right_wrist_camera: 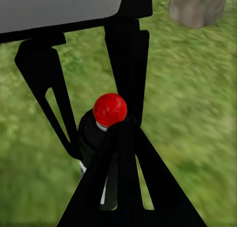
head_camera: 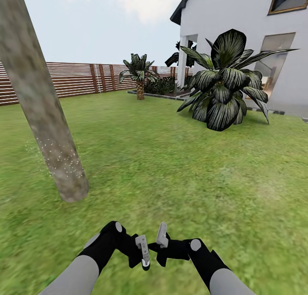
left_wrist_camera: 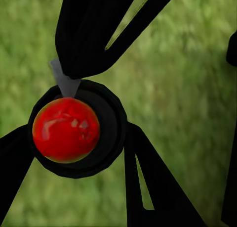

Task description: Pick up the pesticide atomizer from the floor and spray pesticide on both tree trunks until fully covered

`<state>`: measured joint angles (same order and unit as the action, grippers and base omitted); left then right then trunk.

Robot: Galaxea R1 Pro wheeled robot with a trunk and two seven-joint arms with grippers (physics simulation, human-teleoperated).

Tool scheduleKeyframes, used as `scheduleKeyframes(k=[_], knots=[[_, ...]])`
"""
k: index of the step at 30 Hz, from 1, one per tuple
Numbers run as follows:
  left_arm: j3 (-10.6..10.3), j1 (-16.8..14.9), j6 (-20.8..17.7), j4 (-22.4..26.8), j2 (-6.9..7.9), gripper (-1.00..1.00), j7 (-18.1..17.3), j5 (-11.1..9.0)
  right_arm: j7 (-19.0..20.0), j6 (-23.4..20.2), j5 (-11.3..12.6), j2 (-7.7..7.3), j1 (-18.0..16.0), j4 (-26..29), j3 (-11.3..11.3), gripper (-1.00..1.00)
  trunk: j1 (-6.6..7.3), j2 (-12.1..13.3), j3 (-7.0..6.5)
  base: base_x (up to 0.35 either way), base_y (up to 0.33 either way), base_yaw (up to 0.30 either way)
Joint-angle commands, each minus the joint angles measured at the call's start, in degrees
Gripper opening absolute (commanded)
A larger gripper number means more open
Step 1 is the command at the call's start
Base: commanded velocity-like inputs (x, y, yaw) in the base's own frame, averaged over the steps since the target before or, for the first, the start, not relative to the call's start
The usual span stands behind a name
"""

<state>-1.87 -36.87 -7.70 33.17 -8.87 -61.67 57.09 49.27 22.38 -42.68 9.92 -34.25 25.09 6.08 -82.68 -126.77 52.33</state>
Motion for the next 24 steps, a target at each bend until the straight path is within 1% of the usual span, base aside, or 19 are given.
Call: scheduleKeyframes(k=[1, 9, 13, 15, 16, 19, 20, 21, 22, 24], knots=[[-0.1, 0.0, -0.6, 0.1, 0.01, -1.00, -0.4, 0.0, 0.3, 0.2, -0.5, 0.07, 0.0, 0.1, 0.5, -1.00, 0.01, 0.0, 0.06, 0.000, 0.000, 0.000], [0.0, -0.1, -0.6, -0.2, 0.14, -1.00, -0.3, 0.1, 0.3, 0.2, -0.5, 0.07, 0.0, 0.1, 0.5, -1.00, 0.01, 0.0, 0.06, 0.000, 0.000, 0.000], [-0.1, -0.1, -0.6, -0.6, 0.85, -1.00, -0.2, 0.4, 0.3, 0.2, -0.5, 0.07, 0.0, 0.1, 0.5, -1.00, 0.01, 0.0, 0.06, 0.000, 0.000, 0.000], [-0.1, -0.1, -0.6, -0.6, 1.44, -1.00, -0.2, 0.5, 0.3, 0.2, -0.5, 0.07, 0.0, 0.1, 0.5, -1.00, 0.01, 0.0, 0.06, 0.000, 0.000, 0.000], [0.0, -0.1, -0.6, -0.6, 2.12, -1.00, -0.2, 0.5, 0.3, 0.2, -0.5, 0.07, 0.0, 0.1, 0.5, -1.00, 0.01, 0.0, 0.06, 0.000, 0.000, 0.000], [0.0, -0.1, -0.6, -0.7, 5.67, -1.00, -0.2, 0.5, 0.3, 0.2, -0.5, 0.07, 0.0, 0.1, 0.5, -1.00, 0.01, 0.0, 0.06, 0.000, 0.000, 0.000], [0.0, -0.1, -0.6, -0.7, 6.51, -1.00, -0.2, 0.5, 0.3, 0.2, -0.5, 0.07, 0.0, 0.1, 0.5, -1.00, 0.01, 0.0, 0.06, 0.000, 0.000, 0.000], [0.0, -0.1, -0.5, -0.7, 8.80, -1.00, -0.3, 0.5, 0.3, 0.2, -0.5, 0.07, 0.0, 0.1, 0.5, -1.00, 0.01, 0.0, 0.06, 0.000, 0.000, 0.000], [0.0, -0.1, -0.4, -0.7, 9.64, -1.00, -0.3, 0.5, 0.3, 0.2, -0.5, 0.07, 0.0, 0.1, 0.5, -1.00, 0.01, 0.0, 0.06, 0.000, 0.000, 0.000], [0.0, 0.2, 0.0, -0.7, 12.52, -1.00, -0.4, 0.5, 0.3, 0.2, -0.5, 0.07, 0.0, 0.0, 0.5, -1.00, 0.01, 0.0, 0.06, 0.000, 0.000, 0.000]])
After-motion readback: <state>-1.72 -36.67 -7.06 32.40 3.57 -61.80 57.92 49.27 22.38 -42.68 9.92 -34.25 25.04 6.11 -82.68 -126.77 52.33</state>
